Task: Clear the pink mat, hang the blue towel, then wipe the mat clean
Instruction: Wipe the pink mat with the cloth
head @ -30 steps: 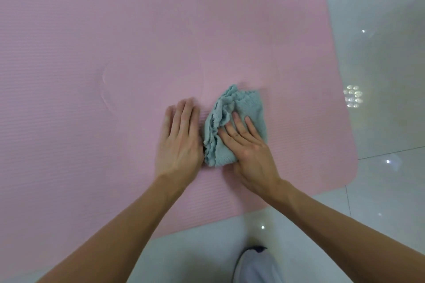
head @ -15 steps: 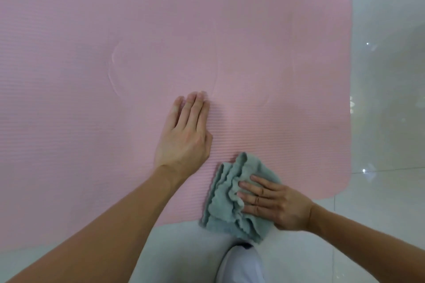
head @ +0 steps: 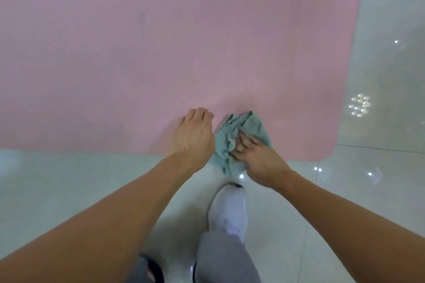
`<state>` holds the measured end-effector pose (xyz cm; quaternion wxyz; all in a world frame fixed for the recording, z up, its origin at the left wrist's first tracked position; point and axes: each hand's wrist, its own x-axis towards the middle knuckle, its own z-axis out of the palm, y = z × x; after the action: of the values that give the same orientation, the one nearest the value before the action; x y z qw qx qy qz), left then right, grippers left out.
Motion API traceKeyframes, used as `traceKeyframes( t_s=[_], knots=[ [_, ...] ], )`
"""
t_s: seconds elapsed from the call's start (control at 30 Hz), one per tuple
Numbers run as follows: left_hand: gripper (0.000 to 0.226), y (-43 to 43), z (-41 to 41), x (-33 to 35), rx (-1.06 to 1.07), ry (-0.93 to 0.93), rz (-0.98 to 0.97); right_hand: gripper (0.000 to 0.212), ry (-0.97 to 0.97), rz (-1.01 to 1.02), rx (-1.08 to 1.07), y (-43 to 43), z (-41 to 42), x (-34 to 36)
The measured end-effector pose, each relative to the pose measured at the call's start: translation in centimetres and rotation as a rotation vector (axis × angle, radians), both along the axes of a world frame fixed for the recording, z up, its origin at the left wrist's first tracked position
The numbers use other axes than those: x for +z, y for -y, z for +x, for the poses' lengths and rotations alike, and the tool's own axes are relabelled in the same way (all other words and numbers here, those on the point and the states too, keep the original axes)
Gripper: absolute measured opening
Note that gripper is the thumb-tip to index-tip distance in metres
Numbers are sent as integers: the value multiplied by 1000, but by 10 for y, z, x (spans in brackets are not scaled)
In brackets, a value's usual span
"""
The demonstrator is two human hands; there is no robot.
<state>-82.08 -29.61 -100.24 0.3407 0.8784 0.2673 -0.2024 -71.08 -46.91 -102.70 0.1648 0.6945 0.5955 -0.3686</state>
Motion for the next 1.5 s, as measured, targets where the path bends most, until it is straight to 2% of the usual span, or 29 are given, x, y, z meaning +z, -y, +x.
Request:
traceKeyframes(
  t_s=[0.07,0.1,0.17,0.27,0.33,0.43,0.5,0.53,0.6,0.67,0.73,0.87,0.97,1.13,1.23,1.37,1.43,1.5],
  knots=[
    [36,9,-25,36,103,-21,-69,55,-90,-211,-289,-31,-13,29],
    [33,11,-34,55,151,-29,-98,52,-116,-222,-442,-46,-21,45],
    [30,11,-44,94,229,-48,-130,40,-127,-111,-676,-67,-40,80],
    [27,5,-45,147,306,-99,-157,20,-169,1,-892,-68,-65,133],
    [28,3,-42,178,287,-121,-163,16,-168,36,-1034,-57,-66,166],
    [32,10,-36,208,238,-110,-159,15,-202,112,-1412,-41,-45,201],
    [36,21,-26,217,233,-82,-199,9,-323,132,-1691,-28,-23,214],
    [38,26,-19,218,247,-59,-242,7,-433,130,-1801,-24,-12,219],
    [40,40,-5,220,305,-29,-330,16,-706,94,-1941,-19,7,226],
    [40,58,10,217,387,-15,-381,21,-929,51,-1940,-14,23,229],
    [39,74,25,216,522,4,-394,25,-982,28,-1861,-8,37,231],
    [38,112,61,215,668,3,-429,23,-778,11,-1737,24,70,232],
    [34,145,89,211,568,-2,-374,21,-633,-17,-1635,53,111,232],
    [30,174,114,190,386,-42,-306,24,-422,12,-1585,82,160,209],
    [29,167,111,160,233,-91,-268,19,-381,72,-1585,85,170,180],
    [28,136,107,107,275,-152,-175,11,-391,155,-1563,70,170,127],
    [29,118,108,79,284,-173,-115,7,-355,201,-1476,61,168,98],
    [29,99,115,54,266,-169,-64,12,-256,230,-1276,51,172,72]
  ],
)
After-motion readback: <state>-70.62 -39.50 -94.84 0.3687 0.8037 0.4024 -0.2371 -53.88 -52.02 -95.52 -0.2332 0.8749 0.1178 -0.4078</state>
